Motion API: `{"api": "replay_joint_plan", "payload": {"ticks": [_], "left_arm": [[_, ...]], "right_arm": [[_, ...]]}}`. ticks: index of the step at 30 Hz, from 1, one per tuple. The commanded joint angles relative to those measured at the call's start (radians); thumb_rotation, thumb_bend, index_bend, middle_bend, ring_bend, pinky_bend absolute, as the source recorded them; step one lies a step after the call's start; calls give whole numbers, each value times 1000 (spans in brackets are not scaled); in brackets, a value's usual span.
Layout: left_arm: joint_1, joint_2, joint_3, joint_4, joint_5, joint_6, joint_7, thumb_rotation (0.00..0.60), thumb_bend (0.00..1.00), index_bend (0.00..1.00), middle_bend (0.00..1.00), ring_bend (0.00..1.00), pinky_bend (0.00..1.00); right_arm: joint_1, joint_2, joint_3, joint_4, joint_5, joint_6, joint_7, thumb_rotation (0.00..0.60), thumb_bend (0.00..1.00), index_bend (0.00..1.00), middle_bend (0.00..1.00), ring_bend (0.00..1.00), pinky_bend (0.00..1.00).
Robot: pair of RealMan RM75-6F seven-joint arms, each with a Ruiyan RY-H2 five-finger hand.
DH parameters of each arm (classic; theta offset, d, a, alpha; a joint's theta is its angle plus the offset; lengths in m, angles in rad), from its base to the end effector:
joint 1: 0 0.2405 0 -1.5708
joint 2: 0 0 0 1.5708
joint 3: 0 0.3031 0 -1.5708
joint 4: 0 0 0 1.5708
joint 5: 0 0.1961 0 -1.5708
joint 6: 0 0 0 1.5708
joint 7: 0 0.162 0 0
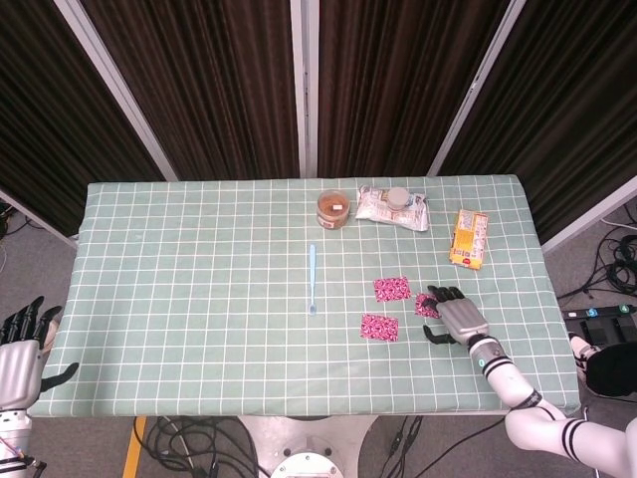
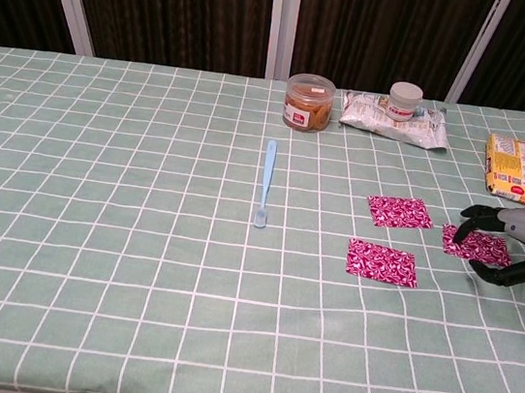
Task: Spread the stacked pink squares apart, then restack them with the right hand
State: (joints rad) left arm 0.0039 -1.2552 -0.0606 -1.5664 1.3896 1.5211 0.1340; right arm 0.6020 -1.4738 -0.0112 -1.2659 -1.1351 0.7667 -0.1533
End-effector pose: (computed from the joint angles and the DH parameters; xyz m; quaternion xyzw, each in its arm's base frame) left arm -0.3776 0.1697 0.1595 -0.5429 -0.4150 -0.3369 0.6477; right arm -0.3297 -0.3463 -0.0006 0.7531 -0.4588 0.1938 0.4299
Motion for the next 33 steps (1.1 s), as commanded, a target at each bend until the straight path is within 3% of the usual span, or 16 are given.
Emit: {"api": "replay_joint_plan", "payload": {"ticks": [1, 6, 8, 11, 14, 20, 33], "left_arm": [[0, 0, 0, 0, 0, 0, 1, 600, 173, 224, 145, 106, 126], [-3, 2, -2, -6, 4, 1, 5, 600, 173, 225, 146, 106, 126], [-2, 3, -2, -8, 4, 3, 7, 600, 173, 225, 146, 106, 126], [2, 6, 1, -12, 3, 8, 9, 600, 173, 225, 146, 106, 126], [8, 8, 4, -15, 0, 13, 9, 600, 172, 225, 146, 106, 126], [16, 10, 7, -17, -3, 17, 8, 600, 172, 225, 146, 106, 126], [18, 10, 8, -13, -8, 13, 5, 600, 173, 225, 146, 106, 126]], "right_arm": [[-13, 12, 18, -14, -16, 32, 31, 287, 416, 226, 0, 0, 0], [-5, 14, 84, -32, -18, 70, 78, 309, 299, 238, 1, 0, 0], [12, -5, 113, -21, -1, 72, 65, 369, 192, 263, 8, 0, 0], [46, -50, 142, 14, 39, 56, 12, 430, 125, 285, 15, 0, 0], [79, -100, 158, 58, 83, 26, -39, 507, 113, 306, 21, 0, 0], [122, -196, 175, 159, 152, -17, -97, 572, 115, 313, 22, 0, 0], [171, -277, 189, 275, 208, -83, -140, 572, 122, 314, 22, 0, 0]]}}
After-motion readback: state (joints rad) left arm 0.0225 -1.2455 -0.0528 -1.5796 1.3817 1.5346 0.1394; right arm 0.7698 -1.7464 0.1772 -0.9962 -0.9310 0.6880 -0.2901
